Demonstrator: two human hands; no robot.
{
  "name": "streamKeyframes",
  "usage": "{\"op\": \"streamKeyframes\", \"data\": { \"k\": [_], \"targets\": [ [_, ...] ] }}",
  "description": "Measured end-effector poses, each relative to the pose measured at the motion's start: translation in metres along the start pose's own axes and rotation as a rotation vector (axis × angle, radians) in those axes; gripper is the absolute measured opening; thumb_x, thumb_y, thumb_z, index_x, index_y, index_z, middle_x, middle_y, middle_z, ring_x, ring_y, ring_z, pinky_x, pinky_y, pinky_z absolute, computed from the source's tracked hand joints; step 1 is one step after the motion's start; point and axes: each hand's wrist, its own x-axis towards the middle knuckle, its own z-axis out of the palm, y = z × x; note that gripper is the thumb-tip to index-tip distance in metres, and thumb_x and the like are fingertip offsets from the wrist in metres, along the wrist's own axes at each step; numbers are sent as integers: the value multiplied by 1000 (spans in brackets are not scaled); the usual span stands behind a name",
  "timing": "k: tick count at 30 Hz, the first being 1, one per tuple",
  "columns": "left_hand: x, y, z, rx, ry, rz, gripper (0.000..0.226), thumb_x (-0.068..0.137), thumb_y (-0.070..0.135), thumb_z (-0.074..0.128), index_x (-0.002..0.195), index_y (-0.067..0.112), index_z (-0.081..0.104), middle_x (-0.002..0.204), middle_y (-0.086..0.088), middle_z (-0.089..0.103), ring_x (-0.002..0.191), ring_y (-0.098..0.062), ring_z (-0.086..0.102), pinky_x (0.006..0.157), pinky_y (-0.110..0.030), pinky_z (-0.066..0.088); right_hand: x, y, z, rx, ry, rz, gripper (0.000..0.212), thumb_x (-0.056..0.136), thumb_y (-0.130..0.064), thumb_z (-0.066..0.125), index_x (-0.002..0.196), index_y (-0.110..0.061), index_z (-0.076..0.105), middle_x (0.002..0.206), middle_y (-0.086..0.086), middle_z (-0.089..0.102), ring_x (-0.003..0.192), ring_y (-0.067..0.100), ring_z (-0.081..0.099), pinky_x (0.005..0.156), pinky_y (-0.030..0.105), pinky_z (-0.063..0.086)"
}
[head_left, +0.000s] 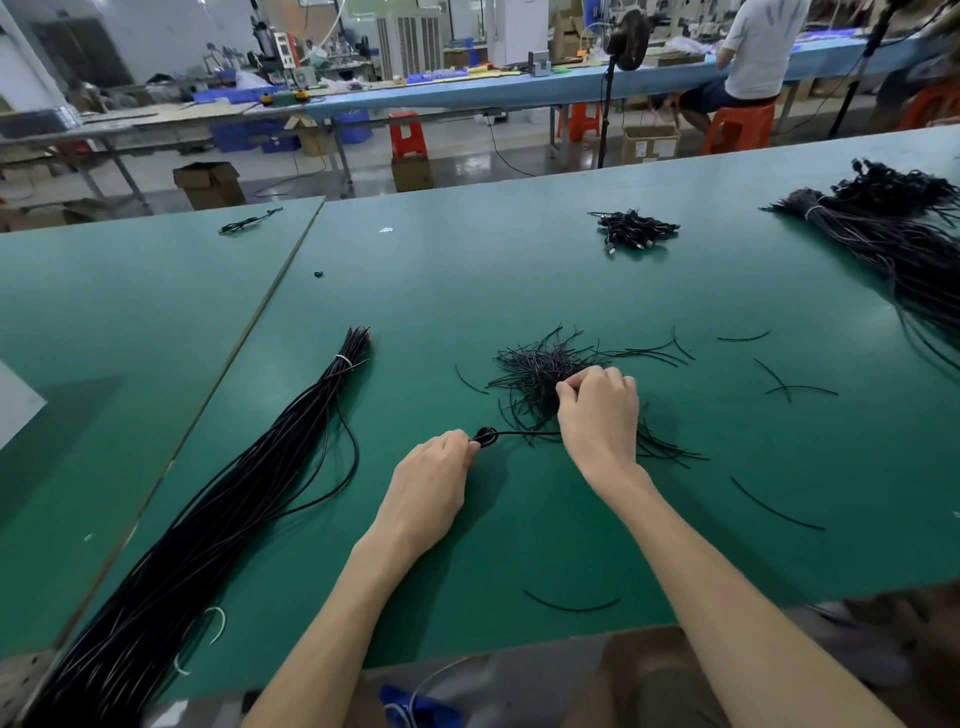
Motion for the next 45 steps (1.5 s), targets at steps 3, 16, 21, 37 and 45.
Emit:
{"op": "streamKeyframes", "data": {
  "k": [3,16,21,37,45],
  "targets": [
    [0,0,1,-7,9,-10,31,111,27,34,83,16,41,71,13,40,68,-18,43,65,-30,26,-12,0,-12,121,35,-1,18,104,-25,57,104,-10,68,106,5,63,107,23,53,92,32,42],
    [5,-8,1,-274,-5,-135,34,111,34,29,85,17,42,70,6,51,64,-20,49,63,-39,35,-83,-30,26,628,-294,-132,16,98,-16,67,87,-25,59,83,-5,66,74,14,65,72,28,54],
    [4,-7,-1,-304,-6,-102,50,102,56,16,84,15,40,70,2,51,65,-23,50,62,-41,37,-81,-25,23,766,-324,-155,31,96,-7,66,106,-36,63,78,-2,64,67,16,62,67,23,52],
    [0,-4,-5,-543,11,-80,42,101,48,30,73,18,37,67,1,47,63,-17,41,65,-44,40,-75,-19,27,685,-562,-192,67,100,-1,52,156,-37,40,80,0,55,72,16,50,83,38,53],
    [3,-7,-1,-539,65,-83,41,110,34,38,72,19,38,62,14,45,57,-8,34,55,-23,32,-74,-17,27,695,-588,-267,69,102,-16,56,151,-58,32,74,-6,49,65,9,41,75,28,49]
  ]
}}
